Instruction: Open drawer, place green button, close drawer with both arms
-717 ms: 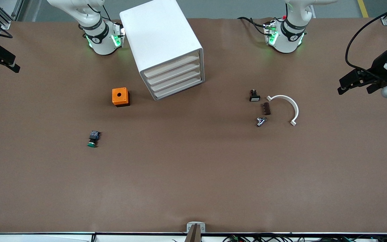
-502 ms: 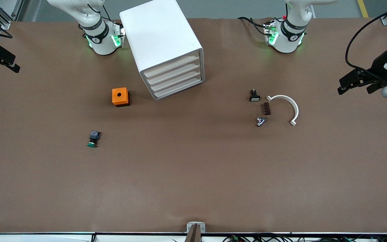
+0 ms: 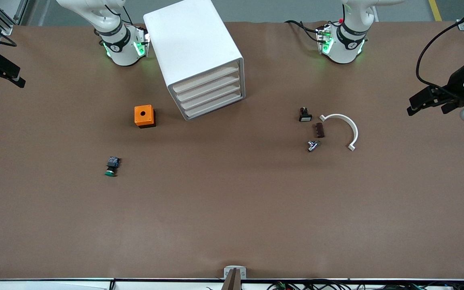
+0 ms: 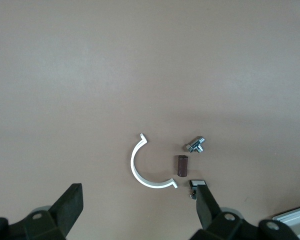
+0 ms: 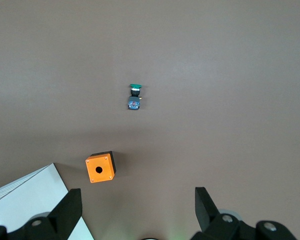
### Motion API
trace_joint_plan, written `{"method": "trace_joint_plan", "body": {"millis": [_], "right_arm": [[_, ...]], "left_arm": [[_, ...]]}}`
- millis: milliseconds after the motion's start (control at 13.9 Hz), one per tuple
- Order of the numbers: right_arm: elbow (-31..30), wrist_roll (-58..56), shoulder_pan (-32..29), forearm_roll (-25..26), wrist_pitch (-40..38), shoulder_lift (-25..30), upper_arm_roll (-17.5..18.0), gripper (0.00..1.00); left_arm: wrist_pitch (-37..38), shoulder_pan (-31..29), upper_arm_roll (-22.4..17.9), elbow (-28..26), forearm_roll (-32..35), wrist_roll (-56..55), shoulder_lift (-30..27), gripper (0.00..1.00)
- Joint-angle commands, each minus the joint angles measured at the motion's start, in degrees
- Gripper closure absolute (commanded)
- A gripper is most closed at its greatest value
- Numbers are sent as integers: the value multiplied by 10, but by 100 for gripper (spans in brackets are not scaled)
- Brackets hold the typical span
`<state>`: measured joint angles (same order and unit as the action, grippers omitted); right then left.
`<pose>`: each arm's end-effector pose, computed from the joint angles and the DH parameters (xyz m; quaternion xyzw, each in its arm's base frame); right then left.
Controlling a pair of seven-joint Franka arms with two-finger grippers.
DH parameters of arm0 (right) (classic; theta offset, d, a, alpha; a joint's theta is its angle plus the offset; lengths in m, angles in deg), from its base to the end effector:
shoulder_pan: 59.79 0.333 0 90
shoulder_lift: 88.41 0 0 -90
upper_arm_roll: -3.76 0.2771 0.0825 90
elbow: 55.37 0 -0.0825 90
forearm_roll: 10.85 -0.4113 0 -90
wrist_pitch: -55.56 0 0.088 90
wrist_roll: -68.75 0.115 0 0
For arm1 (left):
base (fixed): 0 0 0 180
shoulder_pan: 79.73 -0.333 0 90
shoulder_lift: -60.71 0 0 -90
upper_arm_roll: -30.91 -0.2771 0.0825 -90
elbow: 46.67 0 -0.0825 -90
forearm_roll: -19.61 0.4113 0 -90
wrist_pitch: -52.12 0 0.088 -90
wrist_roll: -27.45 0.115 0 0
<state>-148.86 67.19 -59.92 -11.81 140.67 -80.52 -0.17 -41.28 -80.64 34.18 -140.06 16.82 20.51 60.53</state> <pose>0.5332 -0.0381 0.6167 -0.9997 0.0208 0.0038 0.0133 0.5846 -0.0295 0.5551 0.9988 0.0413 -0.0003 0.0243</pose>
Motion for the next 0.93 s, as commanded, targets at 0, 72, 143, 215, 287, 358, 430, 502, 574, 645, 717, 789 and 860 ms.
{"method": "trace_joint_plan", "body": {"millis": [0,72,143,215,287,358,430,502,574,645,717,789,860], "right_arm": [[16,-6,-4,8,0,-42,2,0],[20,-6,-4,9,3,-52,2,0],[20,-6,-3,6,19,-78,2,0],[21,-7,-2,7,32,-116,2,0],[23,-7,-6,5,35,-145,2,0],[29,-9,-9,9,39,-155,2,0],[29,-9,-14,9,51,-164,2,0],[30,-8,-14,12,54,-171,2,0],[30,-5,-8,19,58,-173,2,0],[25,1,-8,16,68,-176,2,0],[16,9,-6,15,89,-182,2,0],[-4,22,-2,15,114,-183,3,0],[-28,37,1,14,140,-182,3,0]], "left_arm": [[9,-3,1,12,10,-21,22,0],[11,-8,1,11,10,-22,34,0],[21,-8,1,11,10,-23,45,0],[32,-8,2,11,10,-21,53,0],[44,-7,2,11,10,-22,62,0],[47,-2,2,11,10,-24,73,0],[47,-1,5,11,10,-25,81,0],[47,1,9,11,9,-32,90,0],[47,9,15,12,8,-47,100,0],[53,20,16,15,7,-66,108,0],[61,34,17,23,6,-85,122,0],[72,49,17,38,5,-108,138,0],[87,64,17,58,-4,-134,156,0]]}}
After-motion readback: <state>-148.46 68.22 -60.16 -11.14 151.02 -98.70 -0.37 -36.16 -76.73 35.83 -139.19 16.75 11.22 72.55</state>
